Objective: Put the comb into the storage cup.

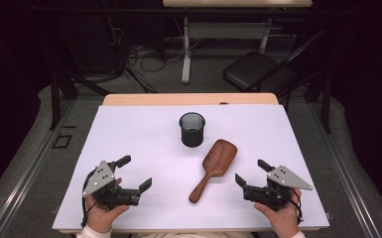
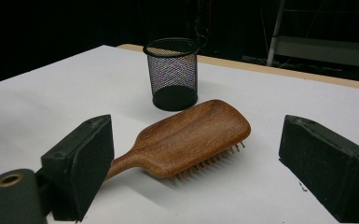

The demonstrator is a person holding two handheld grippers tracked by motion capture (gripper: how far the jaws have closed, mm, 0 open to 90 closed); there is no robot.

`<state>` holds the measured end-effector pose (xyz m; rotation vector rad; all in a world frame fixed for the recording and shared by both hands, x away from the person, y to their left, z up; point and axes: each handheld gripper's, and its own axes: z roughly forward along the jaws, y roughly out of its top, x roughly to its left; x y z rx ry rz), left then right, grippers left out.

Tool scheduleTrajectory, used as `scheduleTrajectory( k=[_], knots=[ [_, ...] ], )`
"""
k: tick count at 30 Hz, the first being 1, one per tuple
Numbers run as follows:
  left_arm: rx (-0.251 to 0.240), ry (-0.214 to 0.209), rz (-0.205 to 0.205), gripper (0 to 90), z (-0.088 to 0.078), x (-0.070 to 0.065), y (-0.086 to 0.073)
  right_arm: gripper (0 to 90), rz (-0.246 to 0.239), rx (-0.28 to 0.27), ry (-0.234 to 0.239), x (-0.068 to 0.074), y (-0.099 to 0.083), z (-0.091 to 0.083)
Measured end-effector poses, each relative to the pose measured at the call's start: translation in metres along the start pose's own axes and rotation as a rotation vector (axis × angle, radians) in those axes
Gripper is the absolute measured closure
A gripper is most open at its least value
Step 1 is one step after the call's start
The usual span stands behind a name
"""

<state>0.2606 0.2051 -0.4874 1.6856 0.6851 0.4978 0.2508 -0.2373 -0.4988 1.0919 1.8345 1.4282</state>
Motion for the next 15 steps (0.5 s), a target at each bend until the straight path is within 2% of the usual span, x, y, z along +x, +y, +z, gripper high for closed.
scheduleTrajectory(
  k=[4, 15],
  knots=[
    [-0.001, -0.007, -0.016, 0.2, 0.0004, 0.0013, -0.0003, 10.1, 0.001, 0.013, 0.002, 0.0003, -0.0010, 0.0001],
    [0.006, -0.004, -0.020, 0.2, 0.0028, 0.0024, -0.0014, 10.2, -0.004, 0.038, 0.000, 0.0013, -0.0030, 0.0042]
  ],
)
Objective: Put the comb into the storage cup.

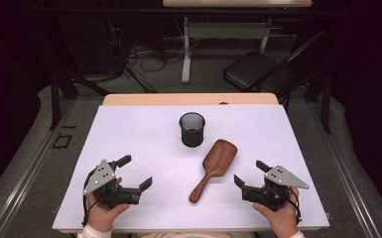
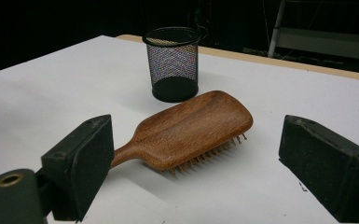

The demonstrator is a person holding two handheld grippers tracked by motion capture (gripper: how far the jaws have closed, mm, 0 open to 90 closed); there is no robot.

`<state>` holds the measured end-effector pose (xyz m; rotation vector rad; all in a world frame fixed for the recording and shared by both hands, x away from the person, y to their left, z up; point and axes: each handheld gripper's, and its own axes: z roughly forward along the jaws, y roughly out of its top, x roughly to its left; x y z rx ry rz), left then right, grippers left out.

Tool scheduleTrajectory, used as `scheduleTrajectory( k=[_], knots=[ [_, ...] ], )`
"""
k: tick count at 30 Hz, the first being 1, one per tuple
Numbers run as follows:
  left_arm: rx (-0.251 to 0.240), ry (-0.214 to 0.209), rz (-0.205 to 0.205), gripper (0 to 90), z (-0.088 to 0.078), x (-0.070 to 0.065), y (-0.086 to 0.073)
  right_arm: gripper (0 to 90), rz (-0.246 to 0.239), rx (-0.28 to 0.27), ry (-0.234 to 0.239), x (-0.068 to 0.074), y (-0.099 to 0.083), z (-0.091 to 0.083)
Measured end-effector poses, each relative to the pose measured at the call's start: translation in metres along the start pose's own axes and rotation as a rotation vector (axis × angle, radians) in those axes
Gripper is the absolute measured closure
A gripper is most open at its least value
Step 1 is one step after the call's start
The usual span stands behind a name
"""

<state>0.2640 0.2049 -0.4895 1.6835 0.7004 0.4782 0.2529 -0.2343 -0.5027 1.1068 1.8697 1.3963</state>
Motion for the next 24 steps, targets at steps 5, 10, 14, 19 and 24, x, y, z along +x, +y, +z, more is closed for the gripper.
scheduleTrajectory(
  k=[5, 10, 14, 19, 24],
  knots=[
    [0.009, 0.001, -0.005, 0.2, 0.001, 0.000, -0.001, 11.5, -0.009, 0.014, -0.002, 0.001, -0.001, 0.001],
    [0.010, 0.000, -0.018, 0.2, 0.001, 0.001, -0.003, 14.6, -0.013, 0.040, -0.004, 0.005, -0.002, 0.004],
    [0.004, 0.005, -0.021, 0.2, -0.001, 0.000, -0.003, 17.8, -0.028, 0.070, 0.008, 0.011, -0.002, 0.007],
    [0.008, 0.006, -0.015, 0.2, -0.001, -0.001, -0.003, 24.6, -0.057, 0.086, 0.026, 0.017, 0.000, 0.010],
    [0.005, 0.005, -0.019, 0.2, -0.001, -0.002, -0.003, 29.5, -0.058, 0.120, 0.044, 0.020, 0.001, 0.016]
  ],
)
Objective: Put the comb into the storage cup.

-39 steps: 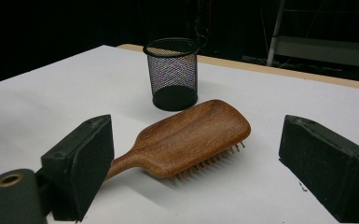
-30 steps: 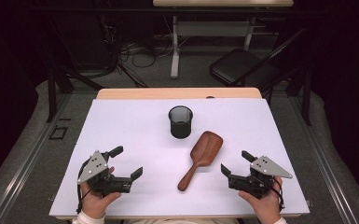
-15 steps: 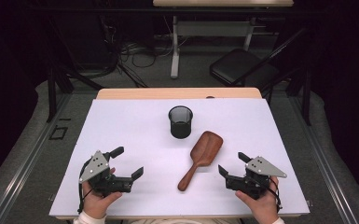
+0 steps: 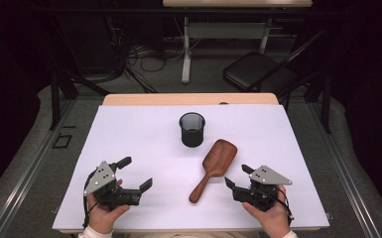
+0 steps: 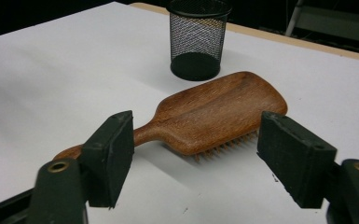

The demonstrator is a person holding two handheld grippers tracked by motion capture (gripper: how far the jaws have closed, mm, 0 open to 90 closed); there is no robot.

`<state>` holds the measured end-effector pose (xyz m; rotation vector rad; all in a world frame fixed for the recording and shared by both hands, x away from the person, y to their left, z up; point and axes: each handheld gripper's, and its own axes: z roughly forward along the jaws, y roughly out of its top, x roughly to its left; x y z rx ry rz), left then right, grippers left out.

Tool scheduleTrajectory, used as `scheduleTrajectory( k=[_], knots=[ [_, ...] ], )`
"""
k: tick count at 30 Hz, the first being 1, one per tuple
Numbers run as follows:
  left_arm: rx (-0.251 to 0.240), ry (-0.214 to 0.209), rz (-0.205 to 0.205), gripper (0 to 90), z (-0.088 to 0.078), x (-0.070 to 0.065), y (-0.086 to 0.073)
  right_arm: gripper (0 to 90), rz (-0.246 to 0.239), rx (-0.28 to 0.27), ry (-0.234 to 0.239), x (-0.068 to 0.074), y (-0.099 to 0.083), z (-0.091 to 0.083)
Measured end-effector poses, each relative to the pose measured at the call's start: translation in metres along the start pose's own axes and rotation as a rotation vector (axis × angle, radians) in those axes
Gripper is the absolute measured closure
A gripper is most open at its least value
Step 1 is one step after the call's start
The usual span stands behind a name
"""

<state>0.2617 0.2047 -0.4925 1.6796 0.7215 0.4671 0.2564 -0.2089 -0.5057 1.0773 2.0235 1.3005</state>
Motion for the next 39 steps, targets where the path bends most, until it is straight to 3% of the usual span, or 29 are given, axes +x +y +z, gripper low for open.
scheduleTrajectory(
  k=[7, 15, 19, 32, 39],
  knots=[
    [0.007, 0.007, -0.003, 0.2, 0.001, -0.001, -0.001, 35.6, -0.030, -0.001, 0.019, 0.006, 0.005, 0.006],
    [0.009, 0.010, -0.004, 0.2, 0.001, -0.001, -0.001, 38.1, -0.020, 0.037, 0.044, 0.010, 0.010, 0.014],
    [0.009, 0.013, -0.009, 0.2, 0.000, -0.001, -0.001, 41.1, -0.001, 0.045, 0.075, 0.012, 0.015, 0.020],
    [0.011, 0.018, -0.004, 0.3, 0.000, 0.000, -0.001, 41.7, -0.005, 0.095, 0.156, 0.026, 0.021, 0.040],
    [0.013, 0.014, -0.004, 0.2, -0.001, 0.000, -0.001, 42.0, -0.010, 0.093, 0.196, 0.033, 0.022, 0.050]
  ],
)
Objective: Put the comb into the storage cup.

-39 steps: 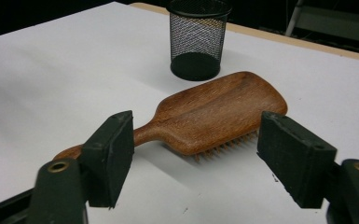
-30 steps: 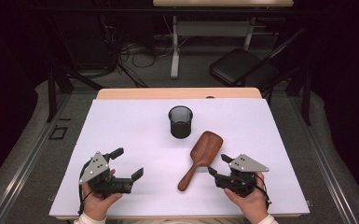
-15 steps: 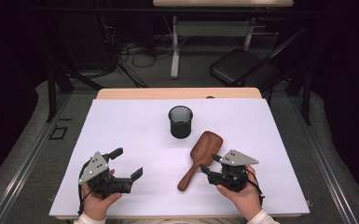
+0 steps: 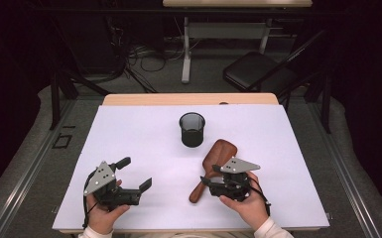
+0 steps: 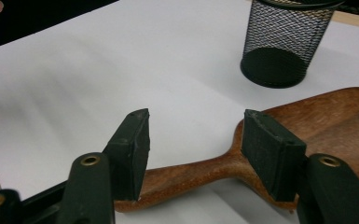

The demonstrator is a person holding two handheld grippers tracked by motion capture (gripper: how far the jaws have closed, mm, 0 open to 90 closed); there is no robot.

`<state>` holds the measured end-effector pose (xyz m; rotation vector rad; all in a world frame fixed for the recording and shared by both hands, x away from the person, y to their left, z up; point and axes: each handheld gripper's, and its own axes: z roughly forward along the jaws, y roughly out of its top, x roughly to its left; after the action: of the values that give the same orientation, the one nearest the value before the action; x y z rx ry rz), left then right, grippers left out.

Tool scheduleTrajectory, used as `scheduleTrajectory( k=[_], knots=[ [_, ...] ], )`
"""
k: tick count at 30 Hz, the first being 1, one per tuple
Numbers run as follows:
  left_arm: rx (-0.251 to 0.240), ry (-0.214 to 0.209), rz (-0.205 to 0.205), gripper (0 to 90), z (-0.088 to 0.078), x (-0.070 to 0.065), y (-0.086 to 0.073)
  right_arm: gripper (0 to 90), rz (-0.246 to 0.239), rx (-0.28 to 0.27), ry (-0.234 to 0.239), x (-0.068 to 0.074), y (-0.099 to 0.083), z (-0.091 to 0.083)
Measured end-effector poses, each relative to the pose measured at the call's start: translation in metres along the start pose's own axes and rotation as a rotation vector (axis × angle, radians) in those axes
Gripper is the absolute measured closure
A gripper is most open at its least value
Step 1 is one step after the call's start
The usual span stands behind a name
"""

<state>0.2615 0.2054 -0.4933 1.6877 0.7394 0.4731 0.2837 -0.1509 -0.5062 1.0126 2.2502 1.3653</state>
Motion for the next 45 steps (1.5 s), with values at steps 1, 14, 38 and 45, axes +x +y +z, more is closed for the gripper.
scheduleTrajectory(
  k=[1, 14, 38, 45],
  knots=[
    [0.000, -0.001, 0.000, 0.3, 0.000, 0.000, 0.000, 42.6, 0.000, 0.001, 0.005, 0.001, 0.001, 0.002],
    [0.003, -0.002, -0.004, 0.3, 0.000, 0.001, 0.000, 61.7, -0.014, 0.047, 0.022, 0.014, 0.006, 0.024],
    [0.017, -0.006, -0.004, 0.3, 0.002, 0.002, -0.002, 90.0, 0.000, 0.156, 0.041, 0.017, -0.001, 0.049],
    [0.018, -0.003, -0.005, 0.3, 0.003, 0.002, -0.003, 90.0, 0.005, 0.187, 0.033, 0.015, -0.005, 0.055]
  ],
)
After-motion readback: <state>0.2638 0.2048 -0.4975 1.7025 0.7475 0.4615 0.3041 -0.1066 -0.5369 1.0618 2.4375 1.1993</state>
